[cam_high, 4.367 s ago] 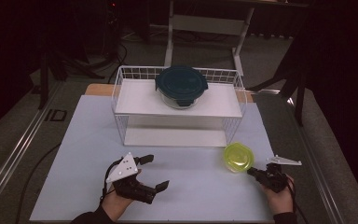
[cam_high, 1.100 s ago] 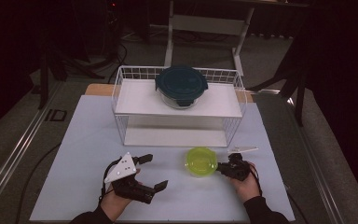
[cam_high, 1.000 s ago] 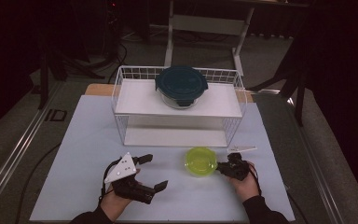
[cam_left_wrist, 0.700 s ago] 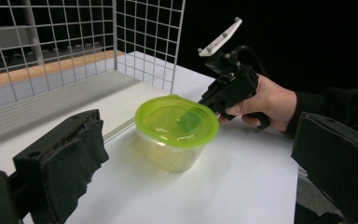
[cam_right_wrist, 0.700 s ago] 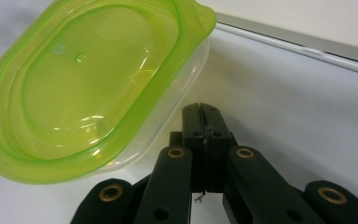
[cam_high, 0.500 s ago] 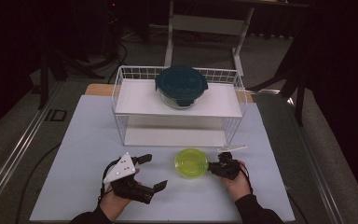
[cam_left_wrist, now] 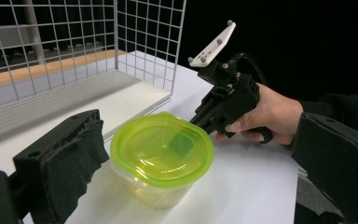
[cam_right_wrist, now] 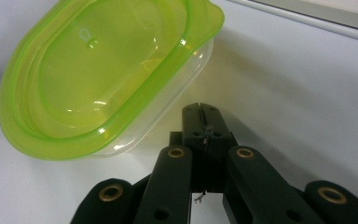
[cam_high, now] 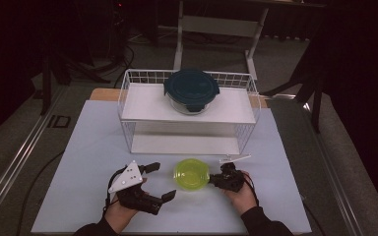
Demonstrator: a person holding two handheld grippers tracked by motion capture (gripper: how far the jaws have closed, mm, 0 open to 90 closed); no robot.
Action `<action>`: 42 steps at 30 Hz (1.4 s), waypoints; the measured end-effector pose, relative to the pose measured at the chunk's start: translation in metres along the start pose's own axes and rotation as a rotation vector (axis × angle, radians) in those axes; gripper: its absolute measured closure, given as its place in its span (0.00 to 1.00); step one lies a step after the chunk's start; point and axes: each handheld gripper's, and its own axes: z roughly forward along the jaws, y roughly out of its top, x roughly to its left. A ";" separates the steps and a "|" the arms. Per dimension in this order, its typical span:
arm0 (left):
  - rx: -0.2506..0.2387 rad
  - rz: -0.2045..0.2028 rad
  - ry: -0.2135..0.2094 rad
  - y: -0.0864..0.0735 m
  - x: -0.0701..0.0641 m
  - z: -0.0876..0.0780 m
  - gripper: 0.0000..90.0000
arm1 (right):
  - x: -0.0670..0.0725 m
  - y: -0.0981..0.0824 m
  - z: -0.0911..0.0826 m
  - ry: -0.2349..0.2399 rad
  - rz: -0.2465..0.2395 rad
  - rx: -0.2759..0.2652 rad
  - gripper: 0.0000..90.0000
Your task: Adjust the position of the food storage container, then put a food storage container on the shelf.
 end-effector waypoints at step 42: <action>0.040 -0.054 -0.094 0.022 0.008 -0.002 0.03 | 0.036 0.001 -0.071 -0.009 -0.083 -0.221 0.21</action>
